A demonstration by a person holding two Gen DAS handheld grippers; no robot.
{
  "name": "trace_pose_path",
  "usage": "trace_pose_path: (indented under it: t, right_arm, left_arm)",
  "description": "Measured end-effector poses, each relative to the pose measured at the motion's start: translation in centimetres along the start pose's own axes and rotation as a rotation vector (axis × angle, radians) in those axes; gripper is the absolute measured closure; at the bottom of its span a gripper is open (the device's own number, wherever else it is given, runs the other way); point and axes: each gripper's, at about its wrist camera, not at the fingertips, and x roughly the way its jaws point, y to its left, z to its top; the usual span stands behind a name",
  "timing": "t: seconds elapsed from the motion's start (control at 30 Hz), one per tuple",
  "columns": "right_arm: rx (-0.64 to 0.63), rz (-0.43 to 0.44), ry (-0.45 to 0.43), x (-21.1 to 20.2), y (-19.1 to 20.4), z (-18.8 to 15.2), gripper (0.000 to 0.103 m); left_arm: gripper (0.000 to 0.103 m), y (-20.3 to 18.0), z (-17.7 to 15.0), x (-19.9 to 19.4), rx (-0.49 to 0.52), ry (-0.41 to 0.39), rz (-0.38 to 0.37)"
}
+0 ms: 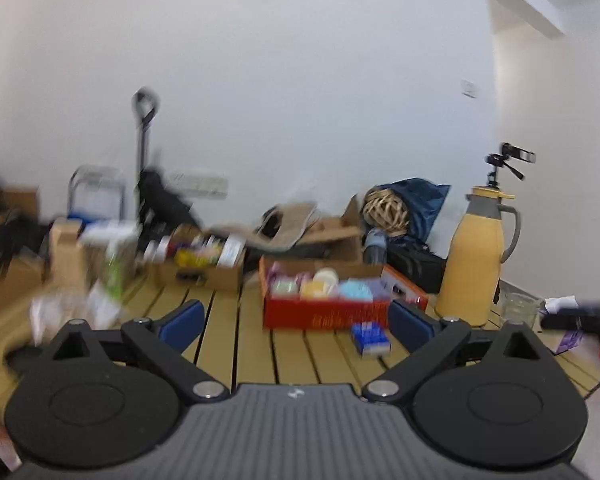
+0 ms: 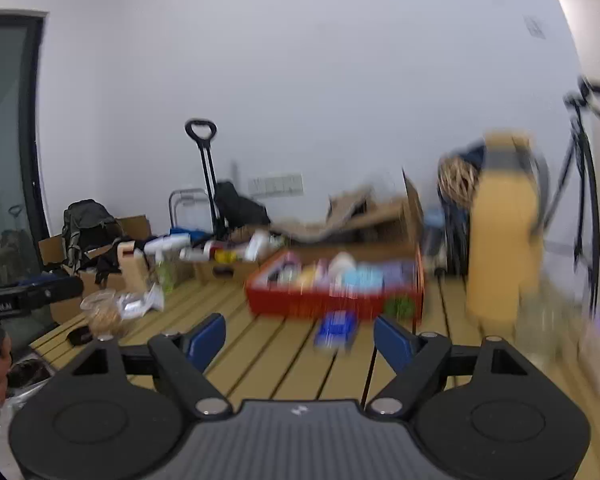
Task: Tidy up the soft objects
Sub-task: 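Open both grippers and move them back over the handkerchief pack, then close both grippers on the blue handkerchief pack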
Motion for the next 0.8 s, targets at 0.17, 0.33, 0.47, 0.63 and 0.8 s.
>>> trace_pose_path:
  t: [0.17,0.33,0.47,0.63,0.8]
  right_arm:
    - [0.061,-0.005,0.081,-1.4,-0.2,-4.7,0.020]
    - [0.079,-0.039,0.079,-0.5,-0.8,-5.3,0.020]
    - [0.095,-0.029,0.140,2.8,-1.2,-6.3,0.021]
    - [0.070,-0.030,0.197,8.7,-2.3,-6.7,0.032]
    - [0.034,-0.112,0.220,16.7,-4.8,-4.3,0.052]
  left_arm:
    - [0.000,0.4,-1.6,-1.1,0.034,0.033,0.024]
    - [0.000,0.2,-1.9,0.9,0.014,0.045,0.000]
    - [0.000,-0.2,-3.5,4.2,0.017,0.120,-0.009]
    - [0.000,-1.4,-4.1,10.5,0.065,0.200,-0.044]
    - [0.000,-2.7,-2.8,19.3,0.129,0.239,-0.092]
